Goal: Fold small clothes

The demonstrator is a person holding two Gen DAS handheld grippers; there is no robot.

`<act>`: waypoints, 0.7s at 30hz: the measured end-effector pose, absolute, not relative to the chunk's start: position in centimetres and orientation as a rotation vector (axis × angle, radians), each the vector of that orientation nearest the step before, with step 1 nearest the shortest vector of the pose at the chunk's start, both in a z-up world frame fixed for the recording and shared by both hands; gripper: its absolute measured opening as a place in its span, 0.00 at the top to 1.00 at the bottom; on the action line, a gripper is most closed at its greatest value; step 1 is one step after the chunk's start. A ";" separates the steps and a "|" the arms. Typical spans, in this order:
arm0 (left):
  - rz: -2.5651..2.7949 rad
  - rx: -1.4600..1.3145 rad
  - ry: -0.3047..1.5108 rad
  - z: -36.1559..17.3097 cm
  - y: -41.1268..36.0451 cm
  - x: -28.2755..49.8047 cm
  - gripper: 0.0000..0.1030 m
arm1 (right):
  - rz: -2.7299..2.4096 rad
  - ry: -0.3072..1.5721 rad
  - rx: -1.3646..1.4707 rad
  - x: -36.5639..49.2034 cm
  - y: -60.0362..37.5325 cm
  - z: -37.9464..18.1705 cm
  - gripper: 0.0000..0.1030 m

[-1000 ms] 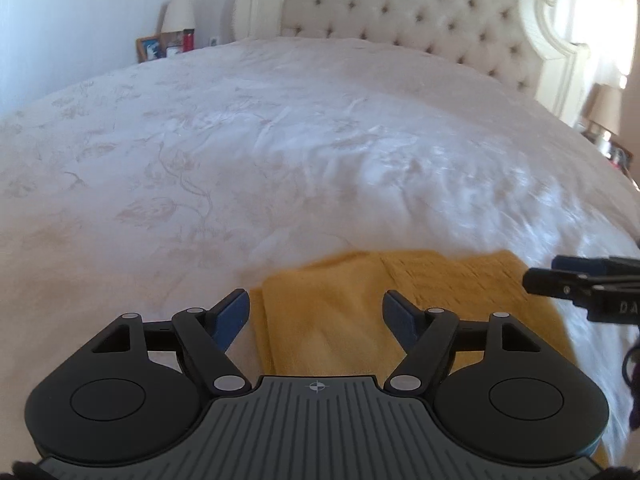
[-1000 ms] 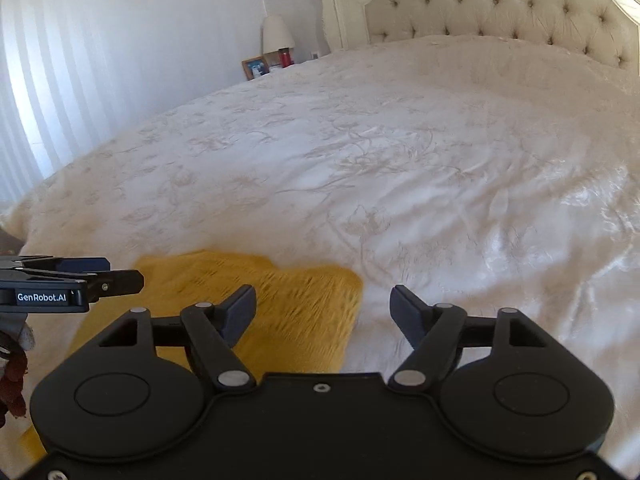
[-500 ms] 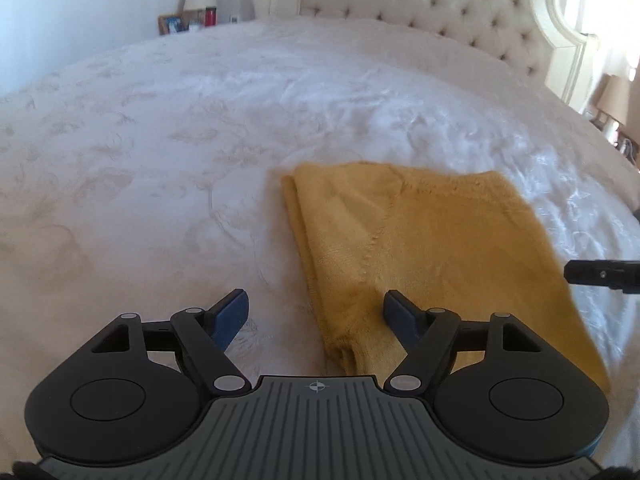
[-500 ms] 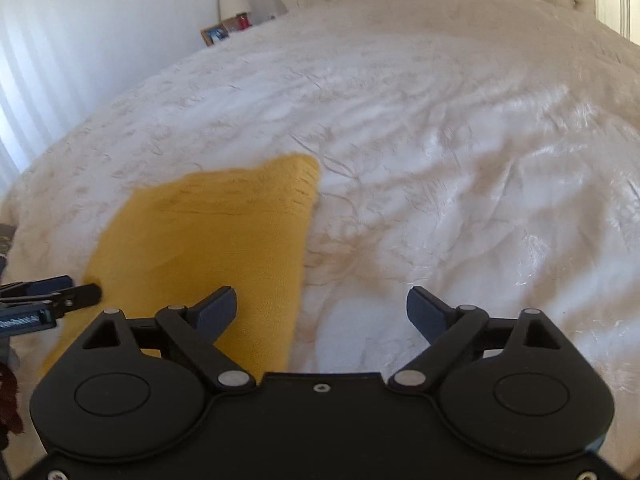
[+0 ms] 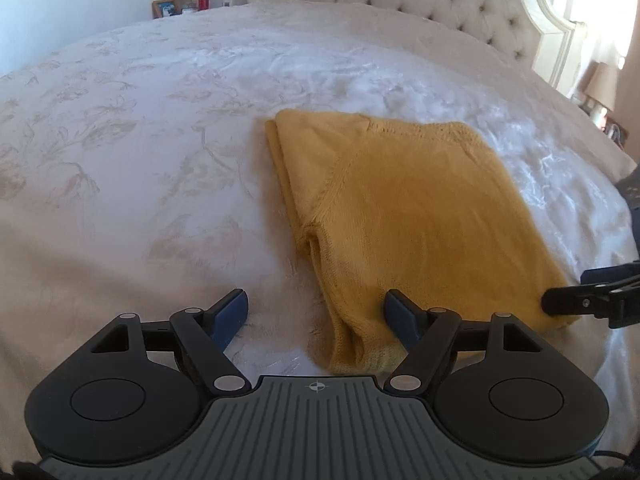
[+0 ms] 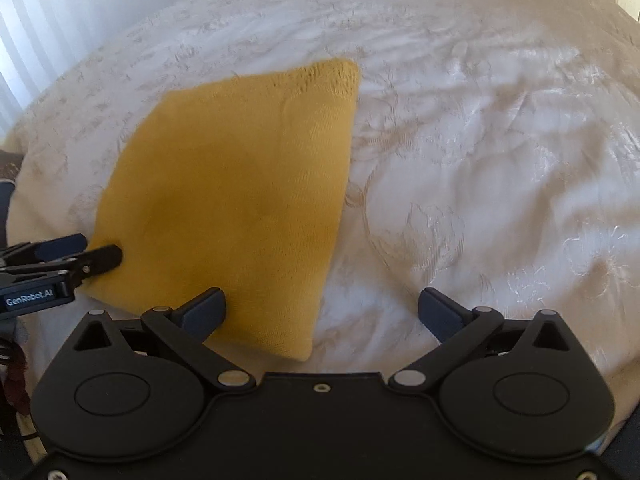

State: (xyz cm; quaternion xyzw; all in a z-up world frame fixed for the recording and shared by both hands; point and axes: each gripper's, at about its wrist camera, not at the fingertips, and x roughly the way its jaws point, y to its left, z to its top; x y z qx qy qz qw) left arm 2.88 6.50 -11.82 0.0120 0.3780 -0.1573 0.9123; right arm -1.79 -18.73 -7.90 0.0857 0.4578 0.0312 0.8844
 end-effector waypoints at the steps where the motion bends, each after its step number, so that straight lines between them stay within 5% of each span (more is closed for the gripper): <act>1: -0.324 0.024 0.771 -11.5 6.4 2.6 0.28 | 0.064 0.936 0.175 -2.1 -18.8 -7.5 0.01; 4: -0.371 0.008 0.747 -10.5 6.2 2.0 0.26 | 0.047 0.861 0.137 -3.0 -18.6 -6.0 0.01; 7: -0.387 0.013 0.719 -9.4 5.7 1.3 0.00 | 0.032 0.796 0.127 -3.7 -18.5 -4.5 0.01; 21: -0.370 -0.021 0.659 -5.6 3.5 -0.5 0.00 | 0.024 0.693 0.177 -5.7 -18.0 -1.7 0.01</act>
